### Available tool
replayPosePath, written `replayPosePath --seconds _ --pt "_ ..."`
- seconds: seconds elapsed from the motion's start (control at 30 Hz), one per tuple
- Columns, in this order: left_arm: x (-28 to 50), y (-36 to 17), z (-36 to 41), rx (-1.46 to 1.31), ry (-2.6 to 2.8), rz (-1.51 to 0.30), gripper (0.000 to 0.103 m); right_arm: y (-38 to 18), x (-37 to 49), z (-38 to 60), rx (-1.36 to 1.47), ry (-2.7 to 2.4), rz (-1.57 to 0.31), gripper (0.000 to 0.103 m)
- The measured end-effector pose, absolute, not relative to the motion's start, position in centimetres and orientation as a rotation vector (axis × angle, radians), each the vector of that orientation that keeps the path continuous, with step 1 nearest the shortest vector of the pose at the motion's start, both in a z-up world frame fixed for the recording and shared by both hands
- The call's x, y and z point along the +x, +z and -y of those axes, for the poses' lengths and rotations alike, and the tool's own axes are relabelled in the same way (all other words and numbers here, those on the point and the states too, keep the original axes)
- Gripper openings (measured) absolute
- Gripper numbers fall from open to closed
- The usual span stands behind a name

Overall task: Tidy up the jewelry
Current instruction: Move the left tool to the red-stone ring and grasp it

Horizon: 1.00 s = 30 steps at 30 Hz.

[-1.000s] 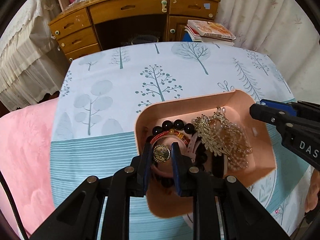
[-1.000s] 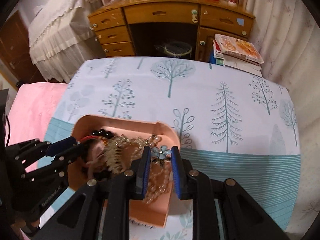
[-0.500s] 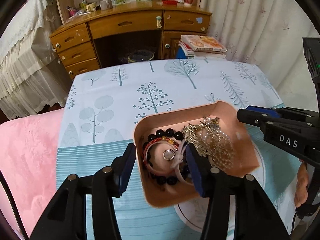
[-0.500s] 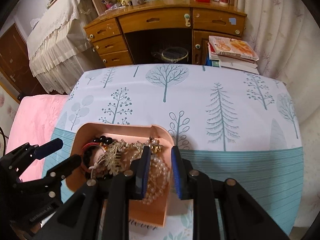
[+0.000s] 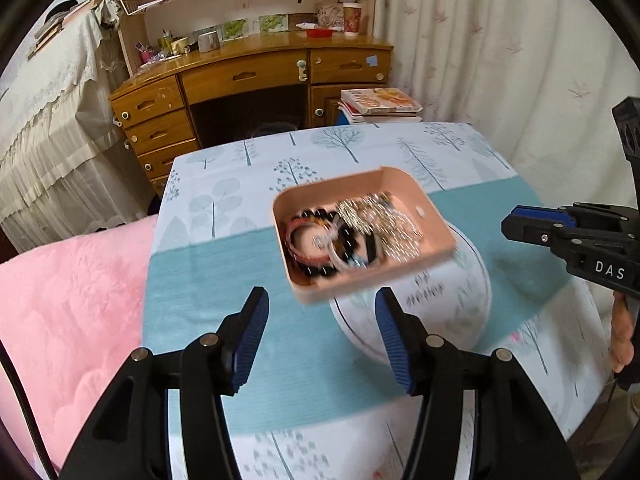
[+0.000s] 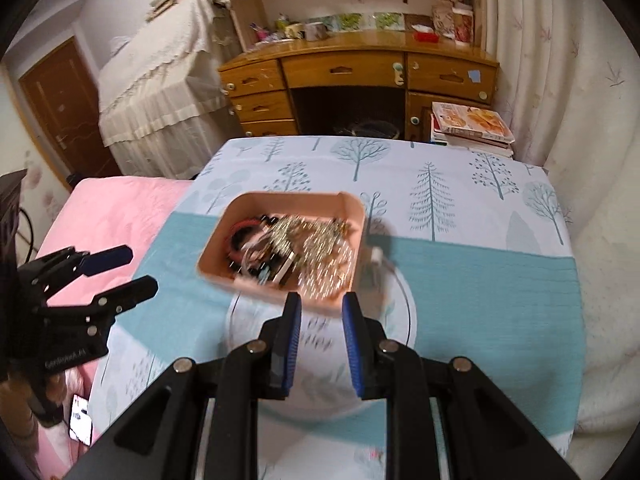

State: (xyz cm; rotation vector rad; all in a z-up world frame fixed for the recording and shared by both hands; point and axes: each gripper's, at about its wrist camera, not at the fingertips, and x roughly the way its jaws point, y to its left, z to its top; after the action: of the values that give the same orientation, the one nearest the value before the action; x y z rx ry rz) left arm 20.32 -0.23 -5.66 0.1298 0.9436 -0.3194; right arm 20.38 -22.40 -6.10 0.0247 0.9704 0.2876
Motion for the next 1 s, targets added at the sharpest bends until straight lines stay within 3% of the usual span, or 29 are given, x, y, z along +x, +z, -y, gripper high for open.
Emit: replayPosePath --seconds 0.27,0.6,1.0 --pt "14.4 -7.2 -0.5 0.08 -0.291 -0.942 0.057 -6.5 15.1 24.0 0.013 0.269 -0.945 0.021" --pt "10.6 -13.8 -2.6 -0.177 -0.116 -1.059 0.057 -11.1 12.0 26.5 0.057 0.248 -0.971 0.022" --pt "7.7 -16.2 0.0 -0.15 -0.05 -1.161 0.057 -14.0 8.4 26.9 -0.009 0.325 -0.929 0.022"
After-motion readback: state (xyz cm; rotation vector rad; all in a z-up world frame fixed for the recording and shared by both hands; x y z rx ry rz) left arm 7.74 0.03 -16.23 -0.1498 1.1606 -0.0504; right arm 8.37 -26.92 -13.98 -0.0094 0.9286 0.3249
